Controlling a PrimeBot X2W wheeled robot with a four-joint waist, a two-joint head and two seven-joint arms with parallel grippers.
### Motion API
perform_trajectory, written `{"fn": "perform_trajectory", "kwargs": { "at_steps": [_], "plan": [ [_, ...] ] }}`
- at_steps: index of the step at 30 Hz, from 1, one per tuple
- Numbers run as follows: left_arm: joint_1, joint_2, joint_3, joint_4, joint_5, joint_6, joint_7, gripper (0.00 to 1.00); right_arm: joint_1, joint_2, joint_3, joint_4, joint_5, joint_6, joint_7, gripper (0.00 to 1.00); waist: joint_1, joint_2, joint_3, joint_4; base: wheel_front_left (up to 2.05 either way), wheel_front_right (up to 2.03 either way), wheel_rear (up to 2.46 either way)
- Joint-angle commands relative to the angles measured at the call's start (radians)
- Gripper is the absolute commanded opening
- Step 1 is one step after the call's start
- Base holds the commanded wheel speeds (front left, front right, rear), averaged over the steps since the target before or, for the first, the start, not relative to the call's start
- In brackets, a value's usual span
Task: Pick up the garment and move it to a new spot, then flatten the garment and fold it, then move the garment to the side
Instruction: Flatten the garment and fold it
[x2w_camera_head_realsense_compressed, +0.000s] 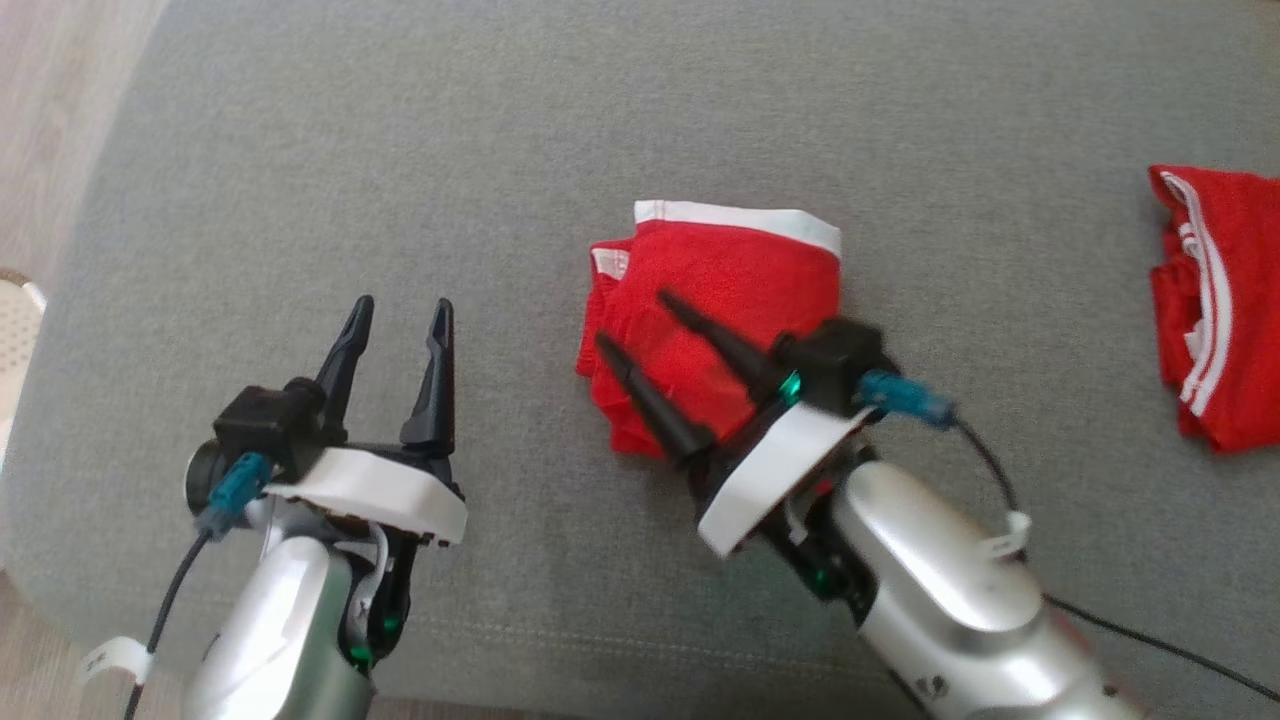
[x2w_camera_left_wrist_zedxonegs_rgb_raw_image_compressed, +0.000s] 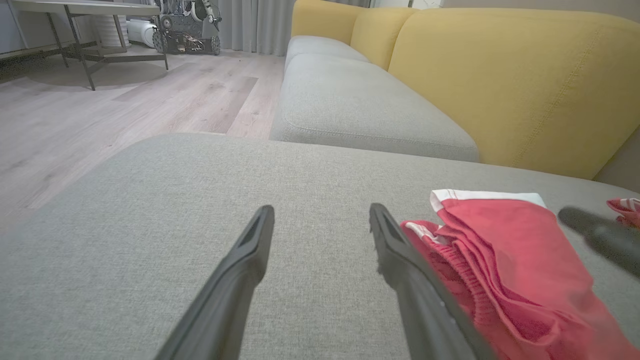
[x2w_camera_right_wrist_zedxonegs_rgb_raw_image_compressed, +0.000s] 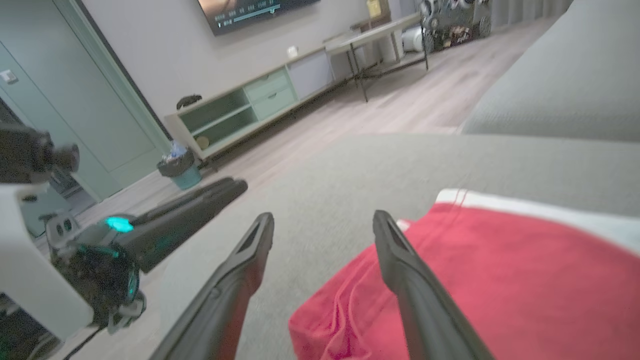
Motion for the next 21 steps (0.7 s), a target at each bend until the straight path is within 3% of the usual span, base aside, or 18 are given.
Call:
{"fn": "perform_trajectory", "kwargs": {
  "at_steps": [1, 7, 16, 21],
  "plan": [
    [-0.022, 0.022, 0.041, -0.029, 0.002, -0.001, -0.012, 1.00, -0.016, 0.020, -0.011, -0.044, -0.013, -0.001, -0.017, 1.00, 0.0000, 0.0000, -0.006, -0.009, 0.00, 0.00, 0.00],
    [-0.008, 0.041, 0.051, -0.040, 0.012, 0.007, -0.012, 1.00, 0.036, 0.020, -0.213, -0.113, -0.133, -0.001, -0.029, 1.00, 0.0000, 0.0000, -0.026, -0.043, 0.00, 0.00, 0.00],
    [0.021, 0.079, 0.061, -0.084, 0.025, 0.026, -0.004, 1.00, 0.222, -0.001, -0.556, -0.295, -0.308, -0.001, 0.048, 1.00, 0.0000, 0.0000, -0.051, -0.085, 0.00, 0.00, 0.00],
    [0.037, 0.091, 0.056, -0.114, 0.027, 0.033, 0.011, 1.00, 0.326, 0.001, -0.677, -0.403, -0.357, -0.001, 0.104, 1.00, 0.0000, 0.0000, -0.056, -0.098, 0.00, 0.00, 0.00]
  ]
}}
